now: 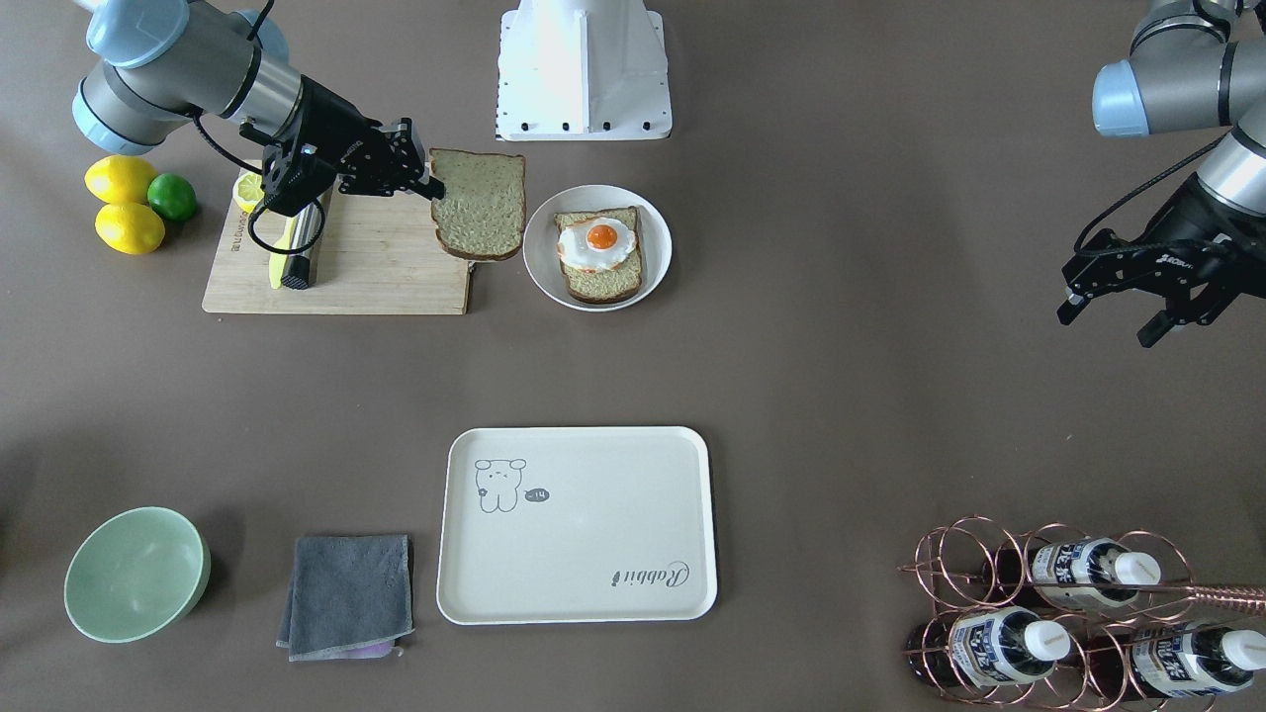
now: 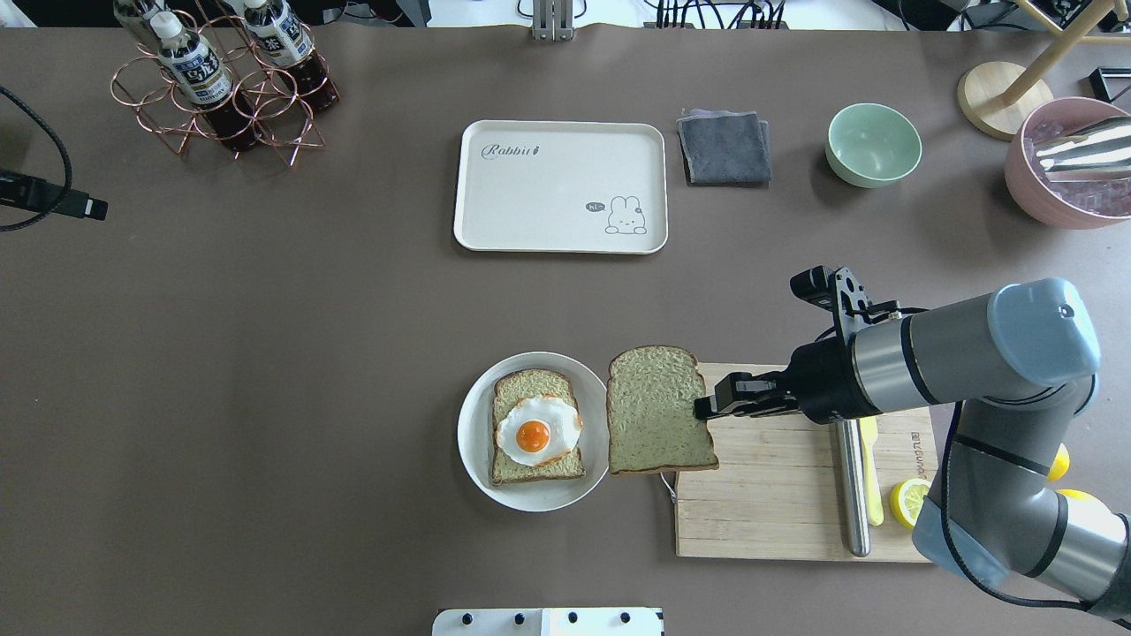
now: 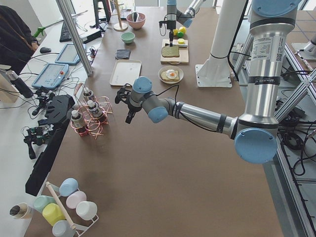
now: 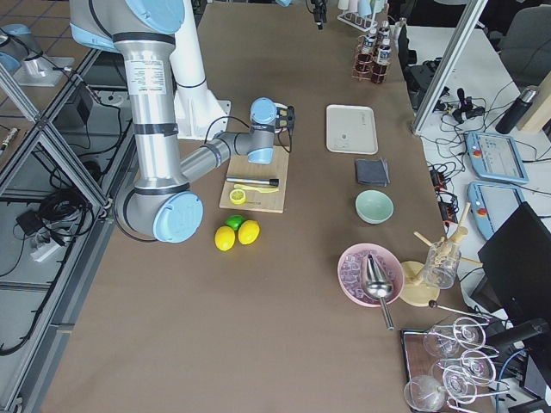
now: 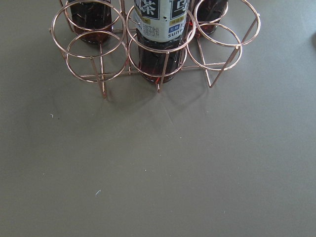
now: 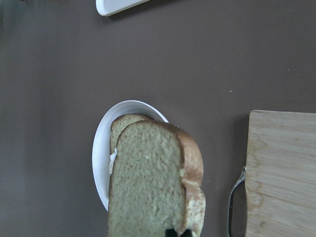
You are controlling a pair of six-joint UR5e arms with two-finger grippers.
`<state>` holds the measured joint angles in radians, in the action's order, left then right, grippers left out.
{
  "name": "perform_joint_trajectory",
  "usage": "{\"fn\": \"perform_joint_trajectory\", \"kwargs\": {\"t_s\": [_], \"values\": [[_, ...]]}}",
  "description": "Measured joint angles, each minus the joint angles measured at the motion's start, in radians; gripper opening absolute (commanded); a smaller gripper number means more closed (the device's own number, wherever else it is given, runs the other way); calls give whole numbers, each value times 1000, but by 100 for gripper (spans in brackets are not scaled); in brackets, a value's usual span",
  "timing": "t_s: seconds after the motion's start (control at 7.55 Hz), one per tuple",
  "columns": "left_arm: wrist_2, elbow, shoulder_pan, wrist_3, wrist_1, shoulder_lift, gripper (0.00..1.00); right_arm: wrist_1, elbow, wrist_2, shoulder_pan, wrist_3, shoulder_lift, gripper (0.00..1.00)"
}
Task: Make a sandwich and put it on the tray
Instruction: 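Lift the bread slice with the right gripper and carry it over the egg toast, then lower the bread slice onto the egg toast and open the right gripper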
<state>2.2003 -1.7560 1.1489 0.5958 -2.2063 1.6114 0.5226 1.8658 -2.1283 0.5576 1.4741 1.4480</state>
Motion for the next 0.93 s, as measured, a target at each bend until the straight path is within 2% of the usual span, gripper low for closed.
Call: {"fn": "perform_joint_trajectory", "kwargs": {"t_s": [0.53,0.93], "values": [[1,5,0,2,-1,1,97,2,-29,210,-172,26,-106,0],[1,27,0,1,-2,11,97,3,-107,265,-193,19,-184,0]]}}
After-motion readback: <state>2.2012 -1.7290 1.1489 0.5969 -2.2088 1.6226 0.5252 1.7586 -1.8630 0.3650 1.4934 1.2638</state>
